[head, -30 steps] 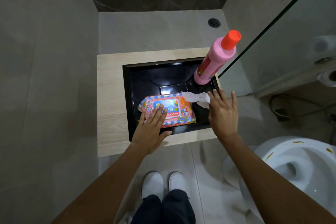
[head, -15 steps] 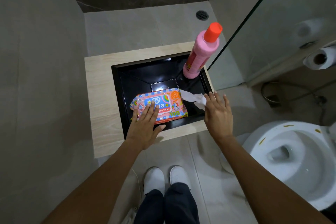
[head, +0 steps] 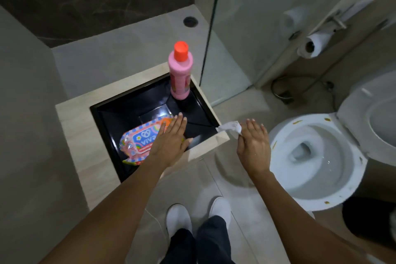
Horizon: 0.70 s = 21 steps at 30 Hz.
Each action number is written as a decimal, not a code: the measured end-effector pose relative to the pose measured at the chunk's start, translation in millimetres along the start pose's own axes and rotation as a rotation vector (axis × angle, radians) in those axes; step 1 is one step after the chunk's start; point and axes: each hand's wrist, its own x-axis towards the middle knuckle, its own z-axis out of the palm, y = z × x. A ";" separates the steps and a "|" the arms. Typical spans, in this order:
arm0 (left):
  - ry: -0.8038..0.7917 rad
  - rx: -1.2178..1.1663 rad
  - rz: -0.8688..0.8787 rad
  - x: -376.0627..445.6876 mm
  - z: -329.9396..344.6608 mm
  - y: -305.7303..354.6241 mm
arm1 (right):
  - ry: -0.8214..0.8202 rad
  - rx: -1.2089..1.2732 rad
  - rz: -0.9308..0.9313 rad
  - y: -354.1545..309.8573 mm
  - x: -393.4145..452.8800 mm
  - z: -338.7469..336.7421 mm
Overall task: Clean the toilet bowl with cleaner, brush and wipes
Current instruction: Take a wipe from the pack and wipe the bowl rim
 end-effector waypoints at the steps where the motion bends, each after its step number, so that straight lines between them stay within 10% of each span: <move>1: 0.001 0.008 0.026 8.2 -1.8 9.4 | 0.011 0.007 0.039 8.9 -3.2 -3.5; 21: -0.318 0.250 0.402 87.7 43.5 229.8 | 0.103 0.039 0.616 212.0 -127.9 -37.8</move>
